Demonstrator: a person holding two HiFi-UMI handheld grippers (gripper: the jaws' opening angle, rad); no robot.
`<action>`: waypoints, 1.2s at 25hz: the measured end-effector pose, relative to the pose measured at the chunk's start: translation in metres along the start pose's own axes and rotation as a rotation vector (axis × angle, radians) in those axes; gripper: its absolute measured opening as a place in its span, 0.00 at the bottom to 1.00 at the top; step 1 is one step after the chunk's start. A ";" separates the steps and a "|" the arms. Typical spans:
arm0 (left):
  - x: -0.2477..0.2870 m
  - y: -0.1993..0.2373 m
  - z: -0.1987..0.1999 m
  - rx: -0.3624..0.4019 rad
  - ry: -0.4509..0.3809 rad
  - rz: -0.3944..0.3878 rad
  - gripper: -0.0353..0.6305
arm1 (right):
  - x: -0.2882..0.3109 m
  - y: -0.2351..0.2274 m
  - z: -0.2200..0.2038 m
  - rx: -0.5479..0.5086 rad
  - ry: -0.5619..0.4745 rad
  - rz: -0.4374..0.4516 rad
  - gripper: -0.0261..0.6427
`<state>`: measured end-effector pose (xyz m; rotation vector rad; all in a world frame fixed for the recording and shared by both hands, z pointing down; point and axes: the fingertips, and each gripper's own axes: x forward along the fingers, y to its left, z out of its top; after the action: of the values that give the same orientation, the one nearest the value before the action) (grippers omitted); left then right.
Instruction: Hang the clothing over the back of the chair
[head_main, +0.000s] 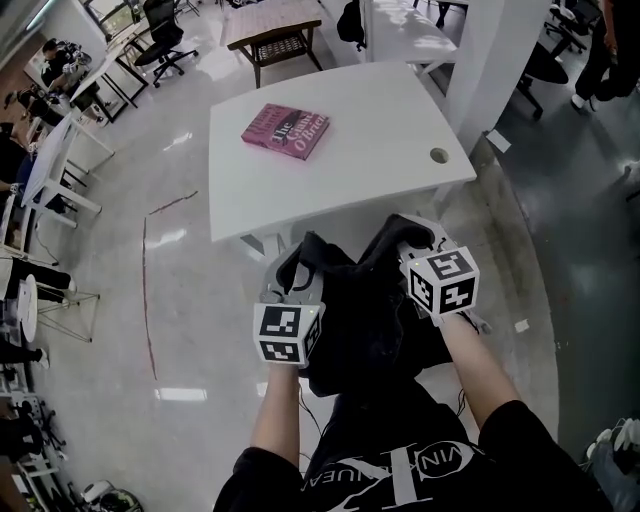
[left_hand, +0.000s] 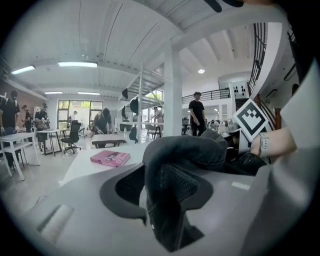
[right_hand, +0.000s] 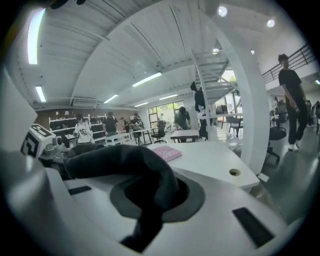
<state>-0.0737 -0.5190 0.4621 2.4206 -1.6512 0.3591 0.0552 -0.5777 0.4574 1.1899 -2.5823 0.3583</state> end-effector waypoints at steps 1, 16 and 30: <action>0.000 0.000 -0.008 0.001 0.025 -0.011 0.26 | 0.003 -0.001 -0.004 0.002 0.016 0.002 0.08; -0.023 -0.001 -0.019 -0.076 0.004 -0.035 0.34 | 0.023 -0.015 -0.062 -0.034 0.259 -0.019 0.08; -0.033 -0.009 -0.018 -0.082 -0.019 -0.065 0.34 | -0.005 -0.017 -0.117 -0.033 0.591 0.066 0.31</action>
<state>-0.0781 -0.4815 0.4692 2.4175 -1.5583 0.2545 0.0881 -0.5463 0.5664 0.8268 -2.1016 0.5790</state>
